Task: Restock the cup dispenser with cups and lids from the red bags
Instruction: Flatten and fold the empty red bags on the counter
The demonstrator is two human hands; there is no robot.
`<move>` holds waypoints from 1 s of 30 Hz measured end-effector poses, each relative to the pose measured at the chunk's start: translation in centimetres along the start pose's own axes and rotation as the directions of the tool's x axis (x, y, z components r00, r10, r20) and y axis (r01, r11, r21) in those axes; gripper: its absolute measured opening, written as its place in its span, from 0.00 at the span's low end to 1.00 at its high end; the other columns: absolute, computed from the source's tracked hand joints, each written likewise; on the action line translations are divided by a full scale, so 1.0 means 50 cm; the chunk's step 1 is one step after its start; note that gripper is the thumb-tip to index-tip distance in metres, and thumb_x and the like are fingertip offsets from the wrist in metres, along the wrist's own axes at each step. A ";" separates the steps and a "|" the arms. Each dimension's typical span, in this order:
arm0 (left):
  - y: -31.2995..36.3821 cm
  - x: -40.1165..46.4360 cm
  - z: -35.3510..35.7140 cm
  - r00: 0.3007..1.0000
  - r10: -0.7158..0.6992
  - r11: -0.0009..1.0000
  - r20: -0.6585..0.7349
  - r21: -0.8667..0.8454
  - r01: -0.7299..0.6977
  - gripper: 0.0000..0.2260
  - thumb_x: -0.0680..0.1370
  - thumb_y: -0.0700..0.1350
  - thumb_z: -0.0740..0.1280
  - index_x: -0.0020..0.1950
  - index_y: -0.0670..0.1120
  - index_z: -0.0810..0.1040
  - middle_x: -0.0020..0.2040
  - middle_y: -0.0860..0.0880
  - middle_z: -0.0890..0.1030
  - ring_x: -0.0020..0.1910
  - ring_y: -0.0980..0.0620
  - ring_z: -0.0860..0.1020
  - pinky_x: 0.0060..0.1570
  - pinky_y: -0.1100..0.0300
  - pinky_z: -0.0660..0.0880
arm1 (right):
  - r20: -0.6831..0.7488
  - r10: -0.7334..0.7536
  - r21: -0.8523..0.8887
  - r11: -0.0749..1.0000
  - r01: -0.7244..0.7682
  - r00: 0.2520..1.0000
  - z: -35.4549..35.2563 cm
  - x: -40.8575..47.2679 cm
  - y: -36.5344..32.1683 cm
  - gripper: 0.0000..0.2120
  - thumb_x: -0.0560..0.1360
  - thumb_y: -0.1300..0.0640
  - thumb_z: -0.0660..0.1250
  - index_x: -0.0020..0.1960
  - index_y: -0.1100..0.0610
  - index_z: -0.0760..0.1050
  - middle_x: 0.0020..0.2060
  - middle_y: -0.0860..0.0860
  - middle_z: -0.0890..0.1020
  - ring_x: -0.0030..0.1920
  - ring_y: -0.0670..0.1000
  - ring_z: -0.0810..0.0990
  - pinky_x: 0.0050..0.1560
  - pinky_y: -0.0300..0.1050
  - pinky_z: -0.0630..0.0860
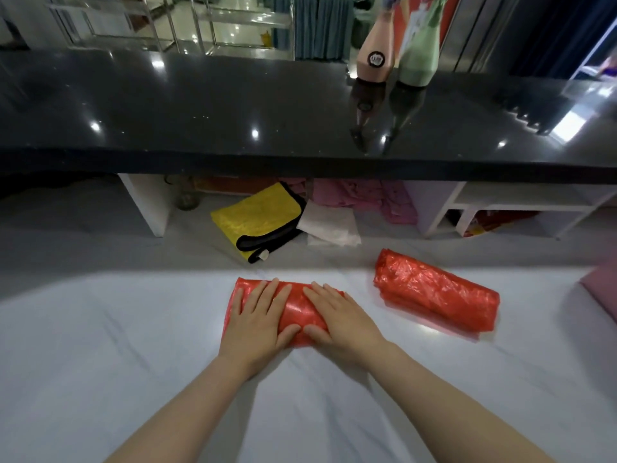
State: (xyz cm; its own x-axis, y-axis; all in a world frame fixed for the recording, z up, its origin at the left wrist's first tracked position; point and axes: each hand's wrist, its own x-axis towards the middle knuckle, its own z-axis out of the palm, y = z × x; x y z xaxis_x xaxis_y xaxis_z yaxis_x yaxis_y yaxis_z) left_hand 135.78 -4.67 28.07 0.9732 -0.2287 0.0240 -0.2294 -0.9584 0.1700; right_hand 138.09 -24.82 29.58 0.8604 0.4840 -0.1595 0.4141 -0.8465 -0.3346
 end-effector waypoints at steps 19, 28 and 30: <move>-0.021 0.067 -0.084 0.824 0.539 0.842 -0.177 0.096 -0.531 0.25 0.56 0.48 0.80 0.52 0.49 0.83 0.42 0.55 0.83 0.37 0.52 0.81 0.41 0.63 0.66 | -0.342 0.023 0.064 0.998 -0.001 0.939 -0.012 -0.058 0.008 0.25 0.69 0.50 0.62 0.65 0.39 0.71 0.53 0.43 0.83 0.50 0.50 0.81 0.49 0.41 0.74; 0.174 0.181 -0.113 0.602 0.663 0.733 -0.444 0.223 -0.643 0.14 0.72 0.40 0.67 0.56 0.45 0.82 0.53 0.50 0.84 0.49 0.50 0.82 0.47 0.56 0.69 | -0.713 -0.125 -0.162 0.987 0.012 0.690 -0.136 -0.152 0.162 0.19 0.64 0.52 0.80 0.54 0.55 0.84 0.46 0.50 0.86 0.43 0.52 0.85 0.45 0.48 0.79; 0.230 0.204 -0.114 0.576 0.672 0.722 -0.466 0.240 -0.649 0.14 0.73 0.39 0.68 0.57 0.46 0.82 0.56 0.50 0.83 0.52 0.49 0.82 0.50 0.56 0.68 | -0.727 -0.151 -0.224 0.974 -0.023 0.670 -0.151 -0.176 0.212 0.21 0.64 0.54 0.79 0.56 0.55 0.83 0.49 0.51 0.86 0.47 0.52 0.85 0.48 0.49 0.79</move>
State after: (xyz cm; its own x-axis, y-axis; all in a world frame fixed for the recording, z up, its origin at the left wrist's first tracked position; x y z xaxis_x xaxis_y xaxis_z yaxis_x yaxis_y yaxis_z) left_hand 143.18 -17.03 35.89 0.4134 -0.6960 0.5871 -0.8011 -0.5845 -0.1289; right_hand 137.16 -39.73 34.44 0.7299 0.2911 0.6184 0.4500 -0.8857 -0.1142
